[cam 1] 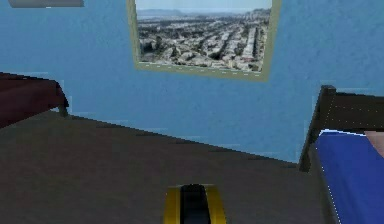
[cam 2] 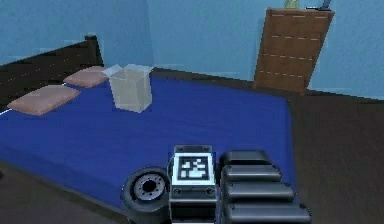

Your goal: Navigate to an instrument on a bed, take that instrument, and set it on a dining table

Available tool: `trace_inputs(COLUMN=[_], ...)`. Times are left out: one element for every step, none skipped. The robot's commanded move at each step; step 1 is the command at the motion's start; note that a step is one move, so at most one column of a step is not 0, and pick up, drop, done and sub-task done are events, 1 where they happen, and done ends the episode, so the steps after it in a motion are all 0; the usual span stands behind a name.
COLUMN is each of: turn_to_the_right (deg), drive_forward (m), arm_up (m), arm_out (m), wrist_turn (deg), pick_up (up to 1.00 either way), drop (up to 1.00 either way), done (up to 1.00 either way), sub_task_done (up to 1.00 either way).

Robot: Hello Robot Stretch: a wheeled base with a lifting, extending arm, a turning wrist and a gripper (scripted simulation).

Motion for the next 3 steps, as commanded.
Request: trace_inputs(turn_to_the_right=[-45.0, -18.0, 0.0], drive_forward=[0.0, 0.0, 0.15], arm_up=[0.0, 0.0, 0.0], arm_out=[0.0, 0.0, 0.0], wrist_turn=[0.0, 0.0, 0.0], pick_up=[0.0, 0.0, 0.0], drop=[0.0, 0.0, 0.0], done=[0.0, 0.0, 0.0], sub_task_done=[0.0, 0.0, 0.0])
